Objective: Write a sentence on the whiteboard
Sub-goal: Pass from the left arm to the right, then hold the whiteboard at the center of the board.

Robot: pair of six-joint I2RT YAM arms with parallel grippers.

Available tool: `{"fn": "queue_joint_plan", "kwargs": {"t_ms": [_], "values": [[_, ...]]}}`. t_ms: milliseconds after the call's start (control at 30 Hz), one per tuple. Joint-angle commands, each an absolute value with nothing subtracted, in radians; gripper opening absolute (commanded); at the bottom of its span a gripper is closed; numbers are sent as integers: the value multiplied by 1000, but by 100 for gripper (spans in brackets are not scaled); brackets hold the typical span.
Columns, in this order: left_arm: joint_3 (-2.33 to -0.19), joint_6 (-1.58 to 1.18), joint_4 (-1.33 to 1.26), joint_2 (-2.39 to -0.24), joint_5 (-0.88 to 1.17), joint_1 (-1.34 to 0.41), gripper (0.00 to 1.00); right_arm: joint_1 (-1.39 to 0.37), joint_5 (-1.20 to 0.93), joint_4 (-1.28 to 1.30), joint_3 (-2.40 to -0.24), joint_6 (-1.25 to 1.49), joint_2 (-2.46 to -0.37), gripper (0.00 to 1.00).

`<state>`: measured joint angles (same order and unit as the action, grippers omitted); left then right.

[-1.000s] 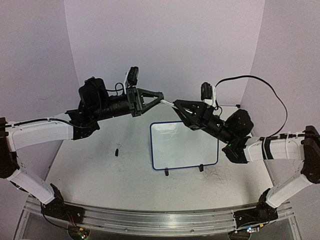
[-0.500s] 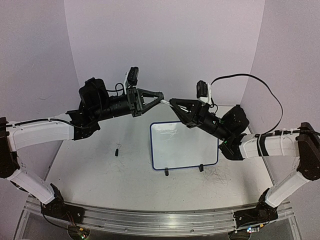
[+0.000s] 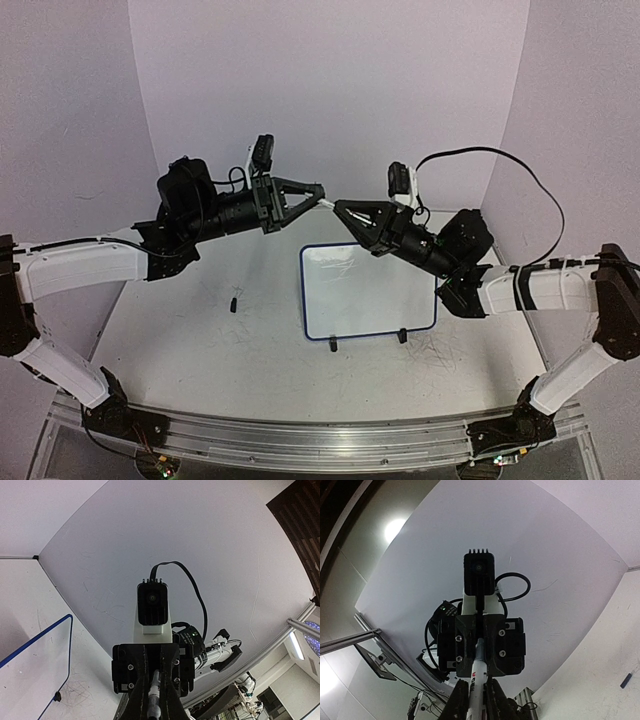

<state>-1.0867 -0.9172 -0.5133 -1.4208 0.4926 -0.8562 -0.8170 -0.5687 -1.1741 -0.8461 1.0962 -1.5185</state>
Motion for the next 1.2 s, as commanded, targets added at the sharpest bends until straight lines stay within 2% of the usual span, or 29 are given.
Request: {"fn": "queue_joint_plan", "kwargs": {"t_ms": [0,167,200,233,300,367,433,533,567,633,767,900,1167], "values": [[-1071,-922,-525,-1428,497,-865,0,-821,-589,-1197,-900,1086,-1509,1],[-1061,-916,-524,-1426,496,-864,1,-819,-547,-1197,-878,1085,-1469,0],[-1057,-907,-523,-1419,493,-863,6,-816,-544,-1196,-871,1083,-1459,0],[-1050,-896,-520,-1408,486,-861,15,-811,-544,-1195,-862,1080,-1448,0],[-1028,-880,-510,-1380,466,-847,38,-792,-544,-1186,-822,1064,-1419,0],[-998,-868,-492,-1340,453,-822,56,-772,-526,-1141,-769,1025,-1358,0],[-972,-848,-449,-1301,429,-799,71,-758,-480,-1016,-729,930,-1276,0],[-950,-799,-315,-1242,375,-768,93,-756,-343,-633,-743,747,-1146,0],[-943,-778,-273,-1222,348,-757,97,-756,-280,-512,-756,678,-1101,0],[-950,-732,-144,-1190,287,-741,99,-757,-163,-359,-763,571,-1024,0],[-997,-628,73,-1170,173,-729,99,-757,15,-238,-730,438,-900,0],[-1009,-577,168,-1180,86,-723,99,-755,50,-202,-713,370,-842,0],[-1088,-405,255,-1313,83,-672,99,-755,110,-111,-741,291,-838,0]]}}
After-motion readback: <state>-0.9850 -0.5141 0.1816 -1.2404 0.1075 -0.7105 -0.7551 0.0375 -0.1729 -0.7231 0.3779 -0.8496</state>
